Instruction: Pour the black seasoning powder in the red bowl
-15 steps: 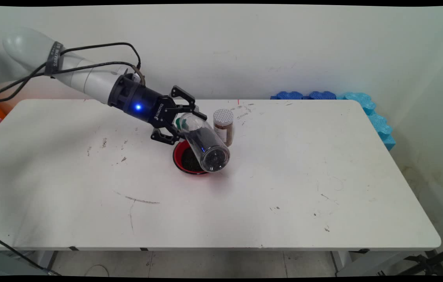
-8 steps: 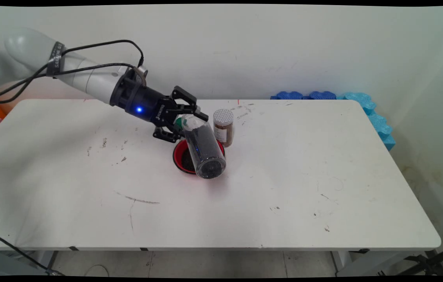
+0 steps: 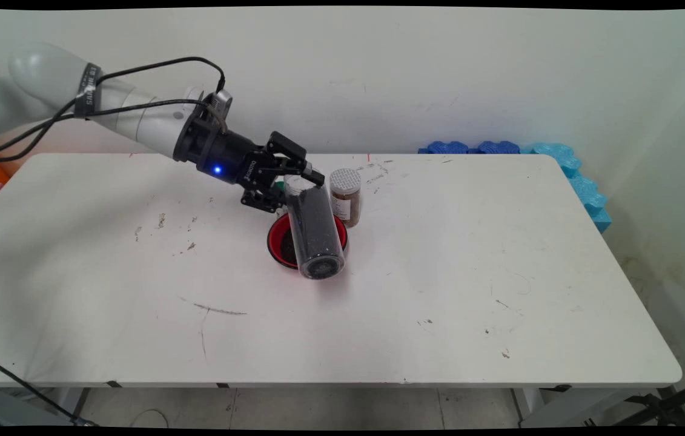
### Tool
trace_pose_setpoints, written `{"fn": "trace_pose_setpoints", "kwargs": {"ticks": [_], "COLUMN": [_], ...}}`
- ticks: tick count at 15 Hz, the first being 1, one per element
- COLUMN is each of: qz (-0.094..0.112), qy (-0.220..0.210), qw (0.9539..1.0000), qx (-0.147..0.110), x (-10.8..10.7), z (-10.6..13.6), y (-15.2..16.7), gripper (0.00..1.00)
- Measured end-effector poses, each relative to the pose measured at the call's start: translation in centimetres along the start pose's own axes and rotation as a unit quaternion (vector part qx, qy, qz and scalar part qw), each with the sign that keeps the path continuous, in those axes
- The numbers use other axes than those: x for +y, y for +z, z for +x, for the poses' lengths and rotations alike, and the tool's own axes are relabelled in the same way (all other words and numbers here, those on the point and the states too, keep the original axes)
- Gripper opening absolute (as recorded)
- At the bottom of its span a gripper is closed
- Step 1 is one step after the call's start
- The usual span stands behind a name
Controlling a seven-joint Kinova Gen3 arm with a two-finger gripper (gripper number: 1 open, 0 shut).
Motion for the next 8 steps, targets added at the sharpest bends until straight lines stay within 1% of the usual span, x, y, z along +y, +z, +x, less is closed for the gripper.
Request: {"fn": "trace_pose_setpoints", "kwargs": {"ticks": [4, 6, 8], "qz": [0.001, 0.003, 0.004], "qy": [0.051, 0.087, 0.125], "qw": [0.9986, 0.9960, 0.9918], "qx": [0.013, 0.020, 0.026], "x": [0.8, 1.3, 1.9], "z": [-0.1, 0.0, 0.0], "y": [-0.3, -0.6, -0.9], "gripper": [0.00, 0.00, 0.00]}}
